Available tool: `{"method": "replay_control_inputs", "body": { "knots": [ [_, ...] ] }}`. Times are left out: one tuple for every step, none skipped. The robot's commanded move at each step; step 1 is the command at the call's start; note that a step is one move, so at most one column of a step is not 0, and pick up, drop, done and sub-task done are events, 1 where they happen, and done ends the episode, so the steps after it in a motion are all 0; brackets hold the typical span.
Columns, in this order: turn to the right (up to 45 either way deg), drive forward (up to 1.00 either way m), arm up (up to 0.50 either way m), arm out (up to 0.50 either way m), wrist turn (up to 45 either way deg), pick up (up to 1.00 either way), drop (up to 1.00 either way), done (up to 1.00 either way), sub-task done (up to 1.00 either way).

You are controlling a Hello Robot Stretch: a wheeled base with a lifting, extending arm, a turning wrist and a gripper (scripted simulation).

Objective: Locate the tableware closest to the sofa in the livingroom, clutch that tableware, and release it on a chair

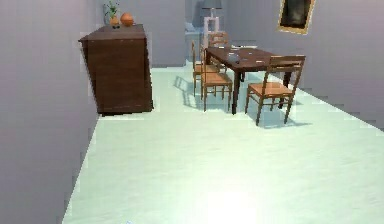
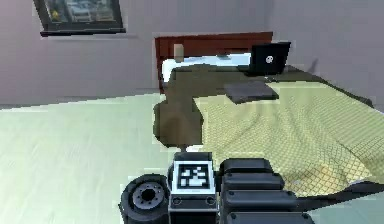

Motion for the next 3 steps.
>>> {"method": "replay_control_inputs", "body": {
  "knots": [
    [30.0,0.0,0.0,0.0,0.0,0.0,0.0,0.0,0.0],
    [0.0,1.0,0.0,0.0,0.0,0.0,0.0,0.0,0.0],
    [0.0,1.0,0.0,0.0,0.0,0.0,0.0,0.0,0.0]
  ]
}}
